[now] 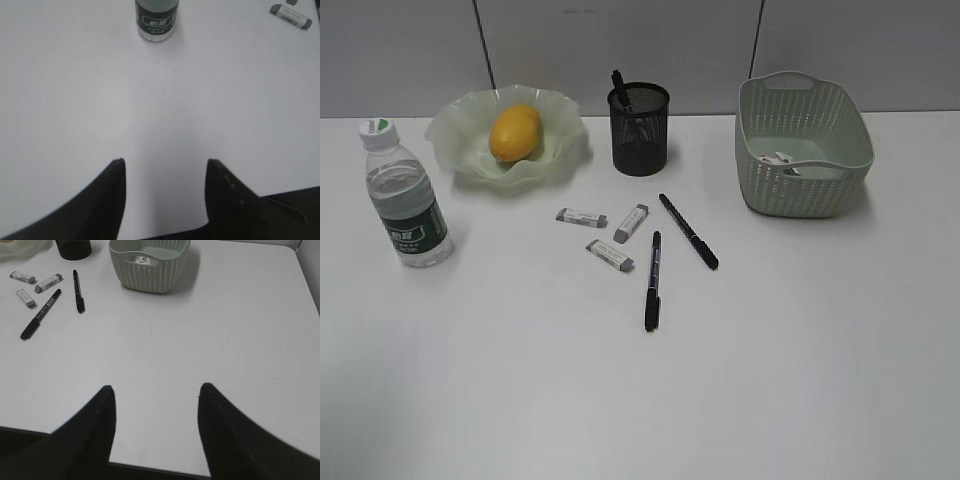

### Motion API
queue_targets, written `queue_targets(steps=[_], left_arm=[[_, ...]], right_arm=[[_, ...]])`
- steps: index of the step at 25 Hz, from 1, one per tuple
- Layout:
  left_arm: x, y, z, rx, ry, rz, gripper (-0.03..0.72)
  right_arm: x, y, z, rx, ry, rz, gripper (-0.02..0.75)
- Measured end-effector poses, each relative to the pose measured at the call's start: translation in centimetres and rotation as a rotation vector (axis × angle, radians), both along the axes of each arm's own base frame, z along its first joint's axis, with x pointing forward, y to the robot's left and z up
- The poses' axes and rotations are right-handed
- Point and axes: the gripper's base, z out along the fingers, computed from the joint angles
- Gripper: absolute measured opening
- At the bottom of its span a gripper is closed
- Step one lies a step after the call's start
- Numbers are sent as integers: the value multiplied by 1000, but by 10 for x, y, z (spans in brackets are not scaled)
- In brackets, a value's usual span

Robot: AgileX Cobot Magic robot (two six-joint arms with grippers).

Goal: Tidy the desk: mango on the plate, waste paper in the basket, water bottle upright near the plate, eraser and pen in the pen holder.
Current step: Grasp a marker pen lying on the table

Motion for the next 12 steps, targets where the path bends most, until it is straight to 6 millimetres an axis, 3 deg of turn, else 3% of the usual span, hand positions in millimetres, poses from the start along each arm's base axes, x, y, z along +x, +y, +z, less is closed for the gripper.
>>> queue_targets(steps=[3,8,12], left_arm=[[35,-8,-1,-50,77,-5,393],[72,-23,-4,-84,169,-47,393],[91,-60,-7,-91,180,-165,392]], right_arm=[[0,0,0,0,0,0,428],[0,0,0,1,0,0,428],[0,0,0,1,0,0,424]])
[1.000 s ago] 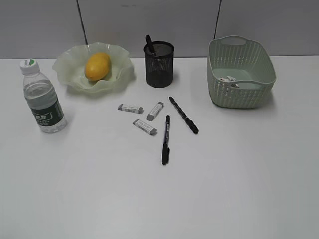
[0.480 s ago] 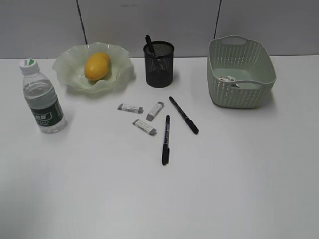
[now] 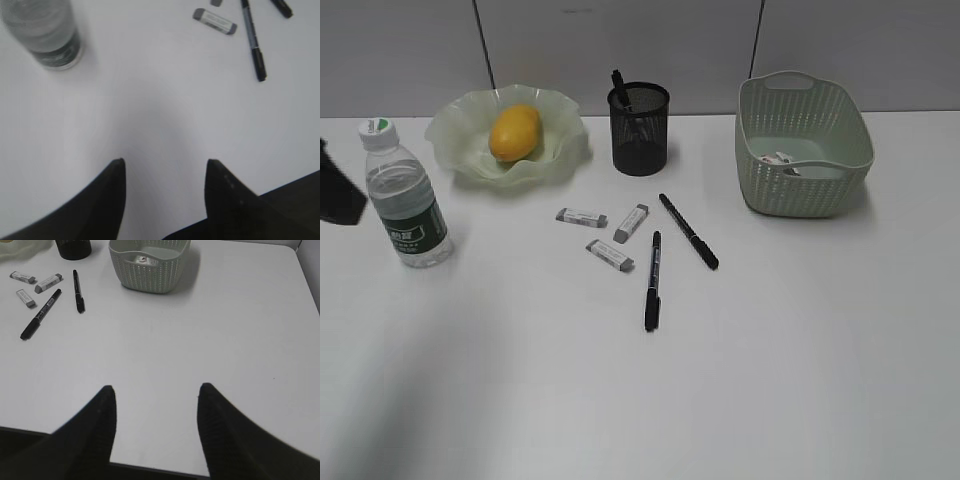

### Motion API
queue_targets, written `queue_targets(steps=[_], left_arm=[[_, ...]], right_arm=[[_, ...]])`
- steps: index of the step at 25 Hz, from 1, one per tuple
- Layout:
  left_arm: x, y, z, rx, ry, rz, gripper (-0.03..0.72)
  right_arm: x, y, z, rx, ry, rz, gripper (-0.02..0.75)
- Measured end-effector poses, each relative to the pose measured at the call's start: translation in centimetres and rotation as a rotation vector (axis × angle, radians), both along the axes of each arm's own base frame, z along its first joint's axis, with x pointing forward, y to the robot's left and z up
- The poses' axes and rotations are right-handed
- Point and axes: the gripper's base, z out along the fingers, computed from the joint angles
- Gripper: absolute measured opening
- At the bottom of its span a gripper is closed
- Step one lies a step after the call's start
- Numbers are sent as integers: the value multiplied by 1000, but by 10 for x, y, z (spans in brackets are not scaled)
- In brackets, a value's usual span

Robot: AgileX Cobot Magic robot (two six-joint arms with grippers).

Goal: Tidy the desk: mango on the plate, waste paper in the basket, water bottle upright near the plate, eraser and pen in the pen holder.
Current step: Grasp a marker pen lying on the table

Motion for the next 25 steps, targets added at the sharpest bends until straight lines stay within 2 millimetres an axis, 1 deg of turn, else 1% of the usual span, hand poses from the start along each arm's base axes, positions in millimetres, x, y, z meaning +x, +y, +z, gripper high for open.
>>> queue_targets(steps=[4,6,9,11,13,18,21,22,25], left_arm=[[19,-40,-13,-30,70,-23,391],[30,-62,-25,-18,124,-52,391],[41,-99,-36,-1,160,-116,377],[50,-123,-38,1,161,-136,368],[60,-143,-45,15,178,-135,365],[88,-178,-65,31,220,-126,360],[97,-198,-79,55,261,-135,357],[99,-203,-82,62,275,-137,358],[103,-216,-100,88,318,-136,358]], right_arm=[[0,0,0,0,0,0,407],[0,0,0,0,0,0,403],[0,0,0,0,0,0,400],[0,0,0,0,0,0,400],[0,0,0,0,0,0,398],[0,0,0,2,0,-1,396],[0,0,0,2,0,-1,394],[0,0,0,2,0,-1,394],[0,0,0,2,0,-1,394]])
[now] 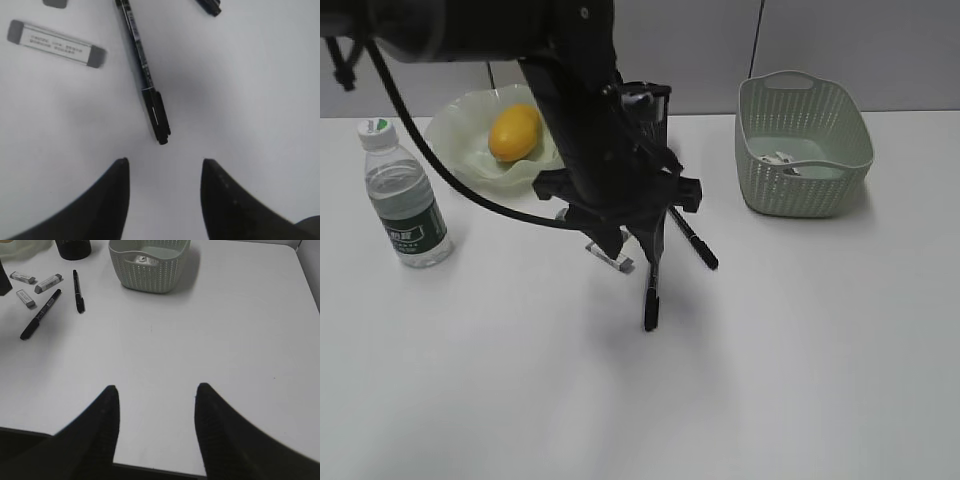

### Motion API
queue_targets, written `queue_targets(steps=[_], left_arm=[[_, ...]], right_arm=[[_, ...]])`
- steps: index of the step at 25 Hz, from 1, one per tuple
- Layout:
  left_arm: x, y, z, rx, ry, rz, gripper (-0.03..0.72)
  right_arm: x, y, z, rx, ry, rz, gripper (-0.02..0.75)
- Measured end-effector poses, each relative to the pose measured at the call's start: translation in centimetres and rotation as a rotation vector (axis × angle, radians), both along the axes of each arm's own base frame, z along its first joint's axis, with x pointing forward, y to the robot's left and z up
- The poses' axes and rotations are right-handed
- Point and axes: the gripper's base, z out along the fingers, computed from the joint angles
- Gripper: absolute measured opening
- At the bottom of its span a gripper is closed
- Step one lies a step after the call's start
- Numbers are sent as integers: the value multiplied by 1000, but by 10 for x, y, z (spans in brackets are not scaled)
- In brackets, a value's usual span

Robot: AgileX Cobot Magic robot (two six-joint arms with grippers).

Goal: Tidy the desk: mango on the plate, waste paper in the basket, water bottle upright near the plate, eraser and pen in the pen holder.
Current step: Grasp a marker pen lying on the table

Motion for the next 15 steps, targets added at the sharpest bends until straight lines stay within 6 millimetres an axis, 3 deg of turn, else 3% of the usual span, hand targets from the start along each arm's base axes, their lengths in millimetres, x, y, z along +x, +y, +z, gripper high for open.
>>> queue_targets(steps=[7,15], left_arm=[[2,-12,-45,57,91,19,356],[7,-21,-65,17,99,74,356]], right_arm=[[0,0,0,4,1,-2,394],[0,0,0,7,1,-4,393]])
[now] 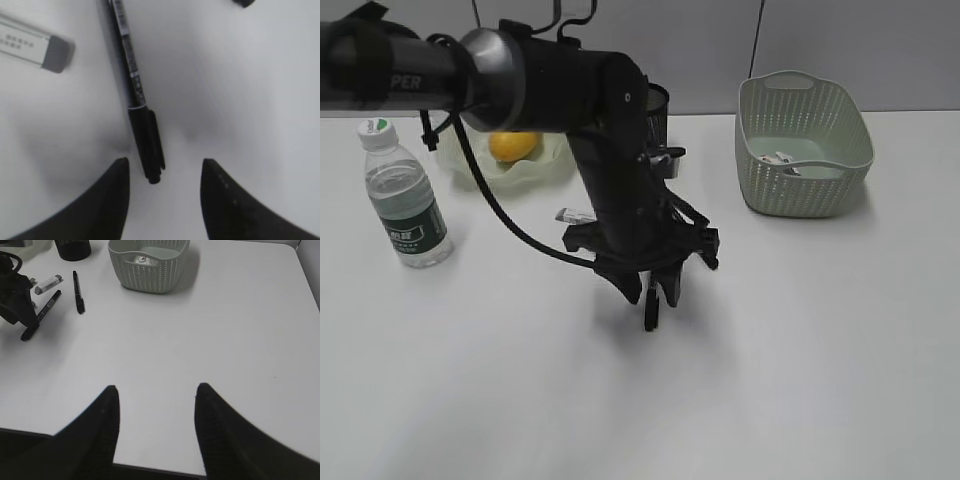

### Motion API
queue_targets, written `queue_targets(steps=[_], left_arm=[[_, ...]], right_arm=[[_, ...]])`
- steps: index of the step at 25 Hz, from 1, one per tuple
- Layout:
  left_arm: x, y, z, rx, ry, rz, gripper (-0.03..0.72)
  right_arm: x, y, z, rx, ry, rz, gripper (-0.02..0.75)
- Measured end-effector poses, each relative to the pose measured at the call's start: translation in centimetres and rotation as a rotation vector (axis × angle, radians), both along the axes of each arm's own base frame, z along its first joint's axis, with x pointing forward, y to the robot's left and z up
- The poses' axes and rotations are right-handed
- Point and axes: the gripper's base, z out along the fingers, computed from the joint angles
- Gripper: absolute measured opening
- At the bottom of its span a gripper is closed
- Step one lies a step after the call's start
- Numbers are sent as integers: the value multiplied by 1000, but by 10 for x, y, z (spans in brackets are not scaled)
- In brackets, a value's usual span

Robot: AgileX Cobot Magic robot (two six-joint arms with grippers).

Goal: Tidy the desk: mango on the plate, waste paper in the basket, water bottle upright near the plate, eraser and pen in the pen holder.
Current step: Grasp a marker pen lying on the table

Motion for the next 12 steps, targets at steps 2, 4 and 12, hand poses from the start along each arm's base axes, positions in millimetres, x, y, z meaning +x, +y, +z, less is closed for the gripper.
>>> queue_targets(steps=[2,4,12], left_arm=[[1,0,-6,11,5,17,356],[3,-1,-8,-2,-10,29,355],[7,-1,-9,6,-56,38,355]], right_arm=[[0,0,0,0,0,0,393],[0,0,0,1,1,0,393],[0,0,0,3,1,-1,393]])
